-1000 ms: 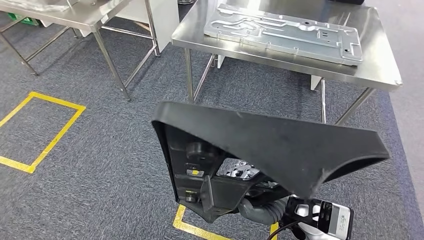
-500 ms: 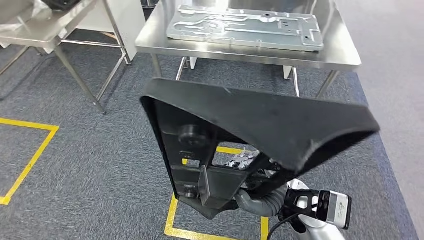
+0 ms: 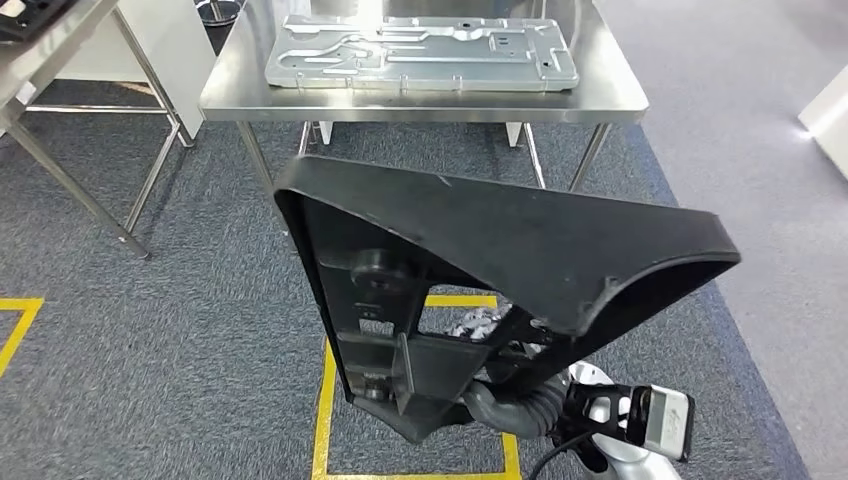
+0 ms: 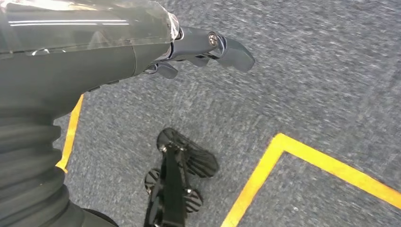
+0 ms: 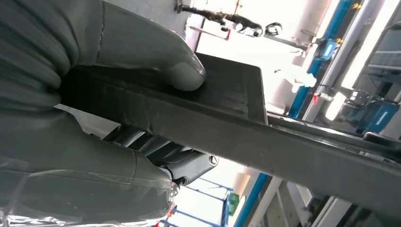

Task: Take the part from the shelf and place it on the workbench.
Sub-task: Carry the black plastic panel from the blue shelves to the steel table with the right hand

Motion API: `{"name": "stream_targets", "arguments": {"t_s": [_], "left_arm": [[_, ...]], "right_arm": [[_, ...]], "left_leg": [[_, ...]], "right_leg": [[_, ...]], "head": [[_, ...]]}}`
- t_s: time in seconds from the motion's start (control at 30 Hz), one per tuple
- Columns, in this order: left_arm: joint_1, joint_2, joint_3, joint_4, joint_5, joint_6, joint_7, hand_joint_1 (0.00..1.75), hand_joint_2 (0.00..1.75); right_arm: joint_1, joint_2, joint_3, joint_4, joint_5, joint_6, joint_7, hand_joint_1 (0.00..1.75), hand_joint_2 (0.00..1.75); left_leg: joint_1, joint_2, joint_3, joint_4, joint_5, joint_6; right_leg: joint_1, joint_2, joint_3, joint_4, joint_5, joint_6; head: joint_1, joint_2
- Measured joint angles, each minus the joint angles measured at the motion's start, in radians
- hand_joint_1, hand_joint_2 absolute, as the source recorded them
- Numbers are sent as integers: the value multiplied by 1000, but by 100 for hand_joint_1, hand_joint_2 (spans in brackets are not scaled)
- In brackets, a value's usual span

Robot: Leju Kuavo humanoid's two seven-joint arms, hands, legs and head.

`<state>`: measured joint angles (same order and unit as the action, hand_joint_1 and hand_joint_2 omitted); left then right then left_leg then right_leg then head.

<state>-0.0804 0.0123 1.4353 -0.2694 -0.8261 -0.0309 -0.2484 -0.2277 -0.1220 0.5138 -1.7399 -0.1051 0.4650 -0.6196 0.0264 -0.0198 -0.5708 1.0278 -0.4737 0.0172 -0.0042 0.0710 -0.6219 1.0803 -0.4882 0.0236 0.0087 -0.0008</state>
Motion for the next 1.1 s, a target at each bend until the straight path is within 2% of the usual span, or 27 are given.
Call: {"name": "stream_targets", "arguments": {"t_s": [0.03, 0.07, 0.1, 0.13, 0.17, 0.2, 0.27, 0.3, 0.33, 0.43, 0.5, 0.53, 0.6, 0.63, 0.67, 0.7, 0.73, 0.77, 0.8, 0.83, 0.87, 1.0, 1.03, 1.07, 1.1], "left_arm": [[1, 1, -1, 0, 0, 2, 2, 0, 175], [3, 1, -1, 0, 0, 3, 4, 0, 175], [5, 2, -1, 0, 0, 4, 6, 0, 175], [5, 2, -1, 0, 1, 3, 6, 0, 175], [5, 3, -1, 0, 2, 1, 7, 0, 175], [5, 3, -1, 0, 2, -1, 7, 0, 175], [4, 3, -1, 0, 3, -4, 7, 0, 175], [3, 3, -1, 0, 3, -6, 6, 0, 175], [1, 4, -1, 0, 4, -8, 6, 0, 175], [-5, 4, -2, 0, 6, -15, 1, 0, 175], [-7, 6, -3, 0, 5, -18, -4, 0, 175], [-7, 8, -4, 0, 3, -20, -5, 0, 175], [-5, 14, -6, 0, 1, -24, -6, 0, 175], [-3, 17, -7, 0, -1, -26, -6, 0, 175], [-2, 18, -9, 0, -1, -27, -6, 0, 175], [0, 20, -10, 0, -1, -27, -6, 0, 175], [1, 21, -10, 0, -1, -28, -6, 0, 175], [2, 22, -10, 0, -1, -28, -6, 0, 175], [2, 24, -11, 0, -1, -28, -6, 0, 175], [1, 26, -11, 0, -1, -28, -6, 0, 175], [1, 27, -11, 0, -1, -28, -6, 0, 175], [1, 27, -15, 0, 0, -27, -7, 0, 175], [1, 26, -16, 0, 0, -27, -8, 0, 175], [0, 25, -17, 0, 0, -27, -8, 0, 175], [0, 25, -17, 0, 1, -27, -8, 0, 175]], "right_arm": [[3, 0, -2, -2, 4, 0, 0, 164, 175], [6, 0, -3, -3, 9, 0, 0, 164, 175], [11, 1, -4, -3, 15, 0, 0, 164, 175], [17, 1, -5, -3, 22, -1, -1, 164, 175], [22, 1, -7, -3, 29, -3, -1, 164, 175], [25, 1, -9, -3, 36, -5, -2, 164, 175], [27, 1, -10, -5, 44, -10, -3, 164, 175], [27, 1, -12, -7, 49, -12, -4, 164, 175], [27, 1, -13, -9, 54, -15, -5, 164, 175], [29, 1, -19, -16, 71, -18, -12, 164, 175], [29, 3, -22, -29, 78, -23, -10, 164, 175], [28, 6, -23, -36, 80, -26, -5, 164, 175], [29, 12, -25, -47, 81, -33, 9, 164, 175], [31, 14, -25, -51, 81, -35, 15, 164, 175], [34, 15, -25, -54, 81, -35, 19, 164, 175], [36, 15, -25, -57, 81, -35, 21, 164, 175], [37, 16, -25, -60, 81, -35, 21, 164, 175], [37, 17, -25, -62, 81, -35, 21, 164, 175], [38, 17, -25, -64, 81, -35, 21, 164, 175], [38, 17, -25, -66, 82, -35, 21, 164, 175], [39, 17, -25, -67, 82, -35, 21, 164, 175], [38, 18, -27, -69, 84, -35, 20, 164, 175], [37, 18, -27, -70, 84, -35, 20, 164, 175], [36, 18, -27, -70, 84, -34, 20, 164, 175], [37, 18, -27, -70, 84, -34, 20, 164, 175]], "left_leg": [[-1, 12, 3, -2, -1, 5], [-2, 23, 4, -2, -3, 8], [-3, 35, 5, -2, -6, 9], [-3, 46, 7, -2, -8, 9], [-3, 57, 9, -2, -11, 8], [-3, 65, 13, -2, -14, 5], [-4, 77, 24, -2, -22, -3], [-5, 80, 28, -3, -26, -8], [-6, 83, 31, -4, -29, -14], [-7, 91, 41, -15, -36, -31], [-6, 76, 44, 3, -51, -39], [-5, 62, 30, 41, -71, -40], [-5, 36, -39, 173, -127, -40], [-5, 31, -79, 237, -144, -39], [-5, 29, -108, 273, -144, -38], [-6, 28, -120, 272, -123, -36], [-6, 28, -112, 231, -80, -33], [-7, 27, -91, 162, -29, -28], [-10, 23, -68, 99, 10, -23], [-13, 21, -47, 46, 32, -18], [-16, 19, -36, 17, 38, -14], [-14, 19, -22, -5, 24, 2], [-12, 19, -15, -10, 22, 6], [-10, 20, -8, -13, 18, 10], [-10, 21, -2, -15, 13, 13]], "right_leg": [[-1, -30, -27, 54, -27, 4], [-2, -50, -64, 123, -56, 8], [-5, -58, -101, 187, -79, 12], [-8, -62, -126, 228, -86, 14], [-10, -65, -133, 233, -75, 15], [-11, -68, -118, 198, -46, 15], [-9, -81, -45, 57, 23, 8], [-6, -86, -15, -3, 42, 4], [-2, -90, 4, -40, 48, -2], [5, -85, 14, -57, 40, -17], [1, -80, 33, -73, 40, -30], [-2, -78, 43, -80, 40, -35], [0, -73, 55, -85, 33, -45], [3, -68, 60, -84, 28, -48], [6, -63, 66, -84, 23, -50], [9, -58, 74, -84, 17, -51], [11, -53, 84, -83, 9, -51], [12, -49, 95, -83, 1, -50], [14, -47, 104, -81, -8, -47], [16, -44, 109, -79, -16, -44], [16, -42, 109, -77, -21, -39], [11, -42, 102, -63, -39, -18], [10, -47, 86, -30, -53, -12], [7, -52, 57, 24, -74, -7], [4, -56, 14, 95, -96, -2]], "head": [[2, 0], [4, 0], [4, 0], [4, 0], [4, 0], [4, 0], [4, 0], [4, 0], [4, 0], [3, 0], [2, 0], [1, 0], [-3, 0], [-4, 0], [-5, 0], [-5, 0], [-5, 0], [-5, 0], [-4, 0], [-5, 0], [-4, 0], [-3, 0], [-1, 0], [0, 0], [2, 0]]}}
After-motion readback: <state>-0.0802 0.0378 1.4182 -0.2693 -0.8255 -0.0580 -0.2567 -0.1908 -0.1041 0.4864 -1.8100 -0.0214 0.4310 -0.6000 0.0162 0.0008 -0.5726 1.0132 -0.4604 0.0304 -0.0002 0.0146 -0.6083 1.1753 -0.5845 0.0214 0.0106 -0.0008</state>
